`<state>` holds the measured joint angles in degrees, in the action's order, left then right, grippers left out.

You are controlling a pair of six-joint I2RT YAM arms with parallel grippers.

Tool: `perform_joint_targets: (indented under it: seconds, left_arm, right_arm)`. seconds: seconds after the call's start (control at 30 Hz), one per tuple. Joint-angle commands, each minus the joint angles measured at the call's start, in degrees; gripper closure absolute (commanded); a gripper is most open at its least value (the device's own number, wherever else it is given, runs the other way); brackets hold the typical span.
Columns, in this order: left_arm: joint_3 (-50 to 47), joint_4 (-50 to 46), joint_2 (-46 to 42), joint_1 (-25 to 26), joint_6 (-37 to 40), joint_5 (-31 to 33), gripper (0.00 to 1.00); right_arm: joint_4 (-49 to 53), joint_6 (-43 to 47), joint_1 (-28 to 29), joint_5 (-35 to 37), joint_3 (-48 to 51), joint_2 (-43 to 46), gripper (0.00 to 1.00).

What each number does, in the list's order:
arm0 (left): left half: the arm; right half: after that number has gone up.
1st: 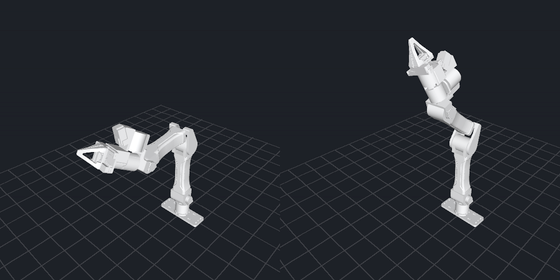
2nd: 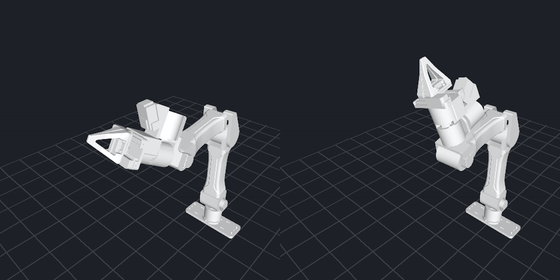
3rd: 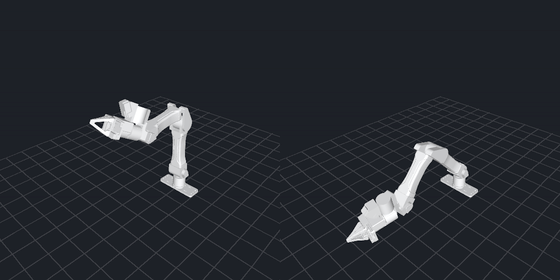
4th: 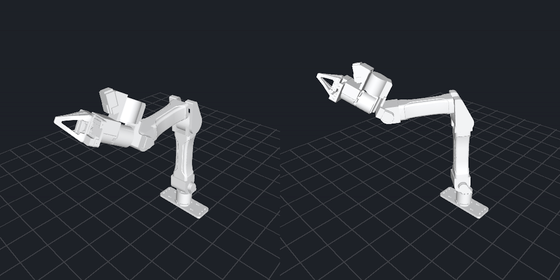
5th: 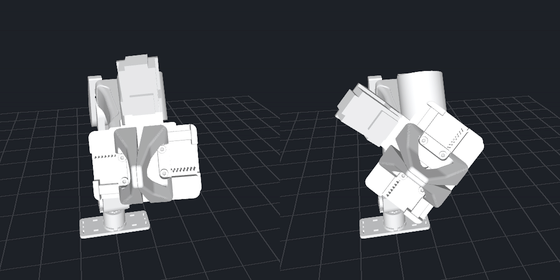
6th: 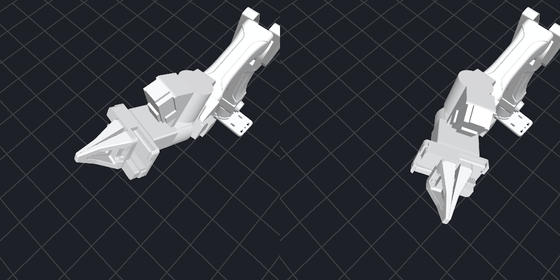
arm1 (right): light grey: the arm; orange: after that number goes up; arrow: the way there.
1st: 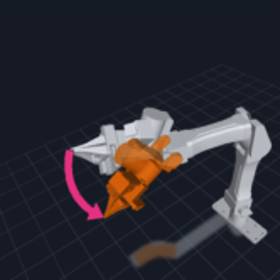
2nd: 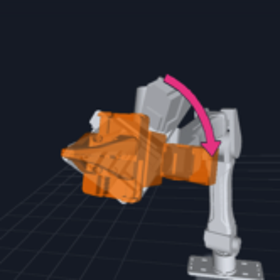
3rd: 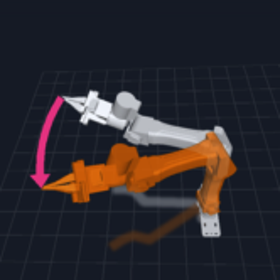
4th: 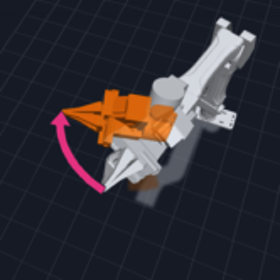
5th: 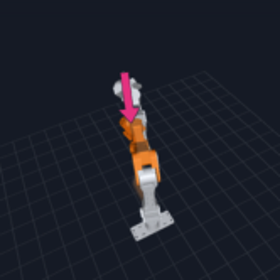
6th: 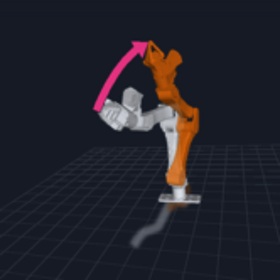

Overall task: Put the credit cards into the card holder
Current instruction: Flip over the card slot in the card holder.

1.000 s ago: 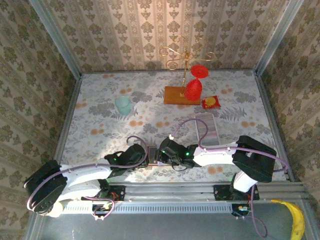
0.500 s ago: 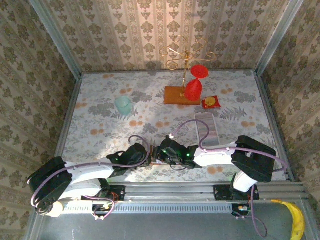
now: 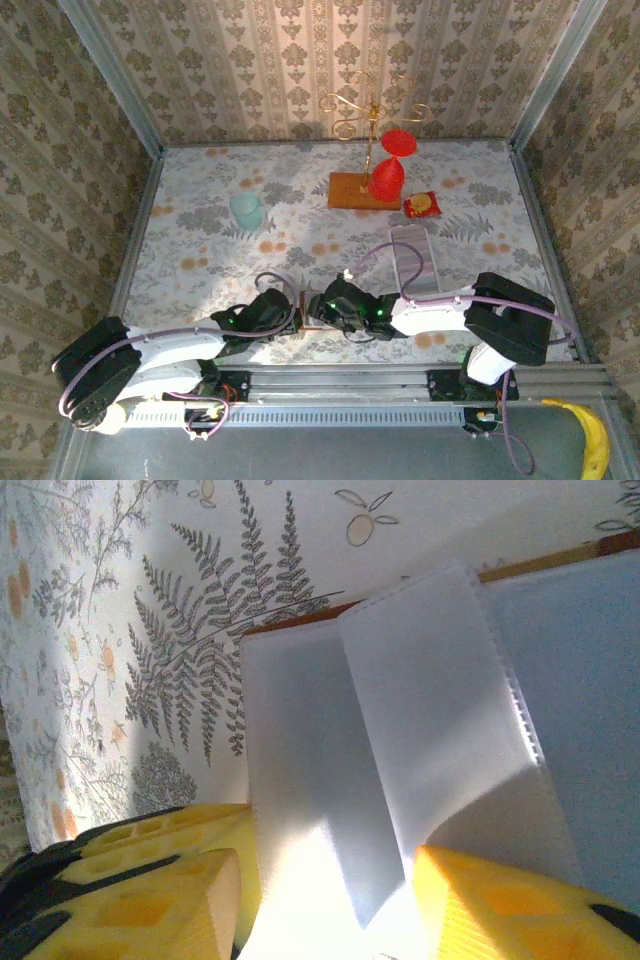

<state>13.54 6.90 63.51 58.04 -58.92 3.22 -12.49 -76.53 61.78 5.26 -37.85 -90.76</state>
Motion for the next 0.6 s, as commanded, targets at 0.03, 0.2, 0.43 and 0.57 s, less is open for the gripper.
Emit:
perform_joint_targets:
  seconds: [0.03, 0.2, 0.43, 0.57]
  left_arm:
    - [-1.7, -5.5, -0.3, 0.1, -0.5, -1.4, 0.89]
    - [-1.7, -7.0, -1.7, -0.1, -0.8, -0.5, 0.89]
    - [-1.6, -11.6, -7.9, -1.2, 0.9, -0.3, 0.89]
    - [-1.5, -14.9, -11.9, -1.8, 1.8, 0.6, 0.88]
  right_arm:
    - [-0.2, 0.6, 0.4, 1.8, 0.1, 1.5, 0.41]
    - [0.9, 0.3, 0.3, 2.2, -0.2, 1.1, 0.4]
    - [22.0, 5.6, 0.1, 10.0, -5.1, 4.7, 0.44]
    - [31.1, 8.9, -0.1, 14.1, -7.4, 5.5, 0.45]
